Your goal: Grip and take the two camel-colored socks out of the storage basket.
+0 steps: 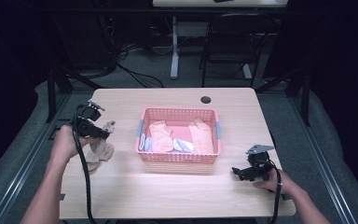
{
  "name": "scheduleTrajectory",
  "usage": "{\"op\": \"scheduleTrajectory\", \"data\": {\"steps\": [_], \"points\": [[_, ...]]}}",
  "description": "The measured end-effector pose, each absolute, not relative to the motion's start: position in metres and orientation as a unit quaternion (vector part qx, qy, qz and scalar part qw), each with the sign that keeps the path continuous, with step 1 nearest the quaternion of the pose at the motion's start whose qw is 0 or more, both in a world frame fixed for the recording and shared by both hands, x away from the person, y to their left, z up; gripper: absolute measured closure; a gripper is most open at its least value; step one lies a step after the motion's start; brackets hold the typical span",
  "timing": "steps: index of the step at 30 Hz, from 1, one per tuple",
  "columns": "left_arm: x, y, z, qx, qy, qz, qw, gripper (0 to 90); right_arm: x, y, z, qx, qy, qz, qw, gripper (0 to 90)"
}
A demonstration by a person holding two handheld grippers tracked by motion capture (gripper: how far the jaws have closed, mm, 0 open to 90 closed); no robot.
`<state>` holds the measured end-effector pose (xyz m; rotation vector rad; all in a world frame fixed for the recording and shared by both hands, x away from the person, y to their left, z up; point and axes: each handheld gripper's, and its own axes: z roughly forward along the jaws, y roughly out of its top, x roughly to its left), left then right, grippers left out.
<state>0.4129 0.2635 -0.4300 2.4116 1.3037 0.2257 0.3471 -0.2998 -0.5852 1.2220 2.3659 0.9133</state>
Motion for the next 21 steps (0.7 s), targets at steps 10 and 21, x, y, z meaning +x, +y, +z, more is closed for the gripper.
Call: {"op": "scheduleTrajectory", "data": {"steps": [10,21], "points": [[0.414,0.282,-0.469,0.851,0.490,0.066,0.175,78.6,0.347,-0.300,-0.585,0.430,0.828,0.320,0.164,0.0],[0.419,0.292,-0.508,0.831,0.524,0.054,0.178,76.4,0.347,-0.300,-0.585,0.429,0.829,0.320,0.163,0.0]]}}
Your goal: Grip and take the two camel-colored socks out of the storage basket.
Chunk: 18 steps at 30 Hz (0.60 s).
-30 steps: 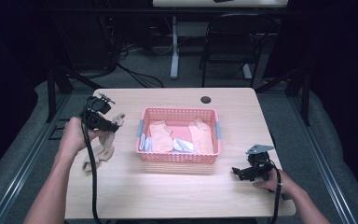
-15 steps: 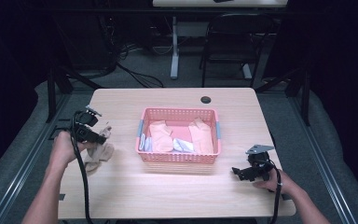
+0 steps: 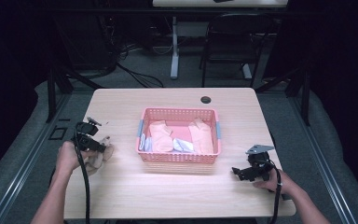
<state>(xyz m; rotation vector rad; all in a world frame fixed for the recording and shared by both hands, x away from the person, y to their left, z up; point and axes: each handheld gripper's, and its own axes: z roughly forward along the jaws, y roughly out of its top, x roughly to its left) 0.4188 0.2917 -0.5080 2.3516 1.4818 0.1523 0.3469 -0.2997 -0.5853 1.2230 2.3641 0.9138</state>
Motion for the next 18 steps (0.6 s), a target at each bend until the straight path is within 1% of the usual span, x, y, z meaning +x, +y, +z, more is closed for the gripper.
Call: {"op": "scheduleTrajectory", "data": {"steps": [2,4,8,10,13,15,18], "points": [[0.418,0.294,-0.511,0.826,0.530,0.064,0.179,72.0,0.347,-0.300,-0.585,0.430,0.828,0.321,0.164,0.0],[0.416,0.296,-0.513,0.821,0.538,0.072,0.179,63.9,0.347,-0.300,-0.585,0.430,0.828,0.321,0.164,0.0],[0.406,0.302,-0.509,0.806,0.553,0.093,0.187,35.6,0.347,-0.300,-0.585,0.430,0.828,0.321,0.164,0.0],[0.400,0.305,-0.505,0.802,0.555,0.106,0.194,25.5,0.347,-0.300,-0.585,0.430,0.828,0.321,0.164,0.0],[0.388,0.308,-0.500,0.799,0.555,0.119,0.200,16.5,0.347,-0.300,-0.585,0.430,0.828,0.321,0.164,0.0],[0.379,0.308,-0.499,0.799,0.552,0.128,0.200,14.5,0.347,-0.300,-0.585,0.430,0.828,0.320,0.164,0.0],[0.367,0.308,-0.503,0.799,0.553,0.137,0.194,9.0,0.347,-0.300,-0.585,0.430,0.828,0.320,0.164,0.0]]}}
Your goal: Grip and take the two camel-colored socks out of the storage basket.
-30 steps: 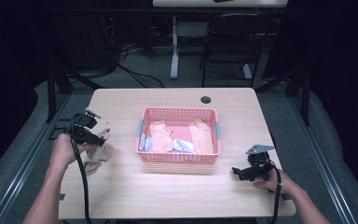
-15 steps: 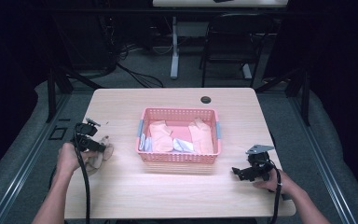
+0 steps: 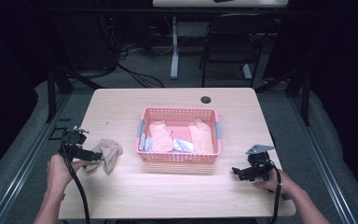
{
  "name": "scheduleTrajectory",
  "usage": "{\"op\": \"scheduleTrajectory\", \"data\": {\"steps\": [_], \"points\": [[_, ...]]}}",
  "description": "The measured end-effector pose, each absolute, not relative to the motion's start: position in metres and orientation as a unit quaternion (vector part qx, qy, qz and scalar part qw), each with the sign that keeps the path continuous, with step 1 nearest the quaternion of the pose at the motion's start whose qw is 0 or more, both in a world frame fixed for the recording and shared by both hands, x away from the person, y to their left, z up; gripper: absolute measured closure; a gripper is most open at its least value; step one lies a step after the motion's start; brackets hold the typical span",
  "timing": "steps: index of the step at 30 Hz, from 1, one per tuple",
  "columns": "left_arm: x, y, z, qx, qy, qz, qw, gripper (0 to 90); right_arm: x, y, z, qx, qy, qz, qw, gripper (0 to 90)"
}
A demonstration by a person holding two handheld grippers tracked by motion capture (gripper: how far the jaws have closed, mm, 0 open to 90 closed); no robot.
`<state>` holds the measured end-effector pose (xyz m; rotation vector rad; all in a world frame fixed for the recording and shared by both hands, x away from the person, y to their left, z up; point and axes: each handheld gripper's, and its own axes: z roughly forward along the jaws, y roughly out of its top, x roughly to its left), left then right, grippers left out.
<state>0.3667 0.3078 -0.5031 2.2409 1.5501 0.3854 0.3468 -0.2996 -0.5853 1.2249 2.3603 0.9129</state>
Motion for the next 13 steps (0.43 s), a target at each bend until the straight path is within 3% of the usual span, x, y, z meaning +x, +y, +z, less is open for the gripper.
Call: {"op": "scheduleTrajectory", "data": {"steps": [6,13], "points": [[0.343,0.306,-0.522,0.791,0.559,0.159,0.194,0.0,0.347,-0.300,-0.585,0.429,0.829,0.319,0.165,0.0],[0.333,0.307,-0.533,0.785,0.555,0.172,0.214,0.0,0.348,-0.300,-0.585,0.427,0.831,0.316,0.164,0.0]]}}
